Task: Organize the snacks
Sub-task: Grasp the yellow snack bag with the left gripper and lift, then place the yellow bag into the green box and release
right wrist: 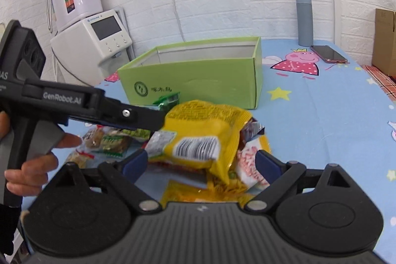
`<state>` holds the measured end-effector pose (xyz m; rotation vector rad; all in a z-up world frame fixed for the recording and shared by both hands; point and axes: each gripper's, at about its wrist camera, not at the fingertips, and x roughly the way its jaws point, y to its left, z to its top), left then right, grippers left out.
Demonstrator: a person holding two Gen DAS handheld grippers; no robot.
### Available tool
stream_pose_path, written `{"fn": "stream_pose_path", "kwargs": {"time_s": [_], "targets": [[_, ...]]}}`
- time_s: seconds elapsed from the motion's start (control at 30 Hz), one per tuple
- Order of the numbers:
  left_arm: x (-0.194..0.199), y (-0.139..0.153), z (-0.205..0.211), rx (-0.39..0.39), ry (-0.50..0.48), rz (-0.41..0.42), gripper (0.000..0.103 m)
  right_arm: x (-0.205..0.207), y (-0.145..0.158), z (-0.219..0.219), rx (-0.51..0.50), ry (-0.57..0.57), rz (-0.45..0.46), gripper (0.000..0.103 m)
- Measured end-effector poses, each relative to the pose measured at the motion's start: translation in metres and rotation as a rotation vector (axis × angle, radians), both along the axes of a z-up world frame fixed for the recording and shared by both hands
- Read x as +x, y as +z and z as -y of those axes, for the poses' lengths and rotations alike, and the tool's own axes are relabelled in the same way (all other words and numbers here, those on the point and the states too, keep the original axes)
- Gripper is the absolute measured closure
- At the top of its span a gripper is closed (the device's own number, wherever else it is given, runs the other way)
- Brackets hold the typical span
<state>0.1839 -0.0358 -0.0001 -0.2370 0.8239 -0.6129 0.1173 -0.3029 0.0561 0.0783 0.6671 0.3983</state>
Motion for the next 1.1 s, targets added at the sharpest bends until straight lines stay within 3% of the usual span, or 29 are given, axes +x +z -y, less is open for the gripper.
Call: {"fn": "stream_pose_path", "kwargs": {"time_s": [0.23, 0.3, 0.33, 0.4, 0.47, 0.67, 0.77, 0.97, 1.1], "targets": [[0.022, 0.001, 0.021, 0.020, -0.025, -0.008, 0.028, 0.021, -0.004, -0.015, -0.054, 0.035, 0.019, 0.010], [0.027, -0.006, 0.024, 0.029, -0.034, -0.039, 0.043, 0.029, -0.010, -0.016, -0.057, 0.033, 0.009, 0.010], [0.027, -0.012, 0.025, 0.025, -0.047, -0.051, 0.045, 0.031, -0.013, -0.017, -0.053, 0.044, 0.003, 0.012], [0.021, -0.012, 0.022, 0.007, -0.062, -0.035, 0.071, 0.029, -0.016, -0.021, -0.066, 0.060, 0.009, 0.019], [0.017, -0.006, 0.019, -0.033, -0.080, -0.045, 0.081, 0.024, -0.012, -0.024, -0.076, 0.075, 0.020, 0.026], [0.016, 0.013, 0.015, -0.060, -0.066, -0.021, 0.082, 0.023, 0.007, -0.028, -0.068, 0.071, 0.060, 0.027], [0.026, 0.033, 0.012, -0.059, -0.057, 0.029, 0.081, 0.034, 0.021, -0.031, -0.067, 0.080, 0.093, 0.026], [0.081, 0.074, 0.001, -0.047, 0.008, 0.117, 0.081, 0.101, 0.057, -0.053, -0.111, 0.138, 0.167, 0.025], [0.129, 0.078, -0.003, -0.018, 0.050, 0.123, 0.079, 0.159, 0.061, -0.070, -0.134, 0.166, 0.158, 0.025]]}}
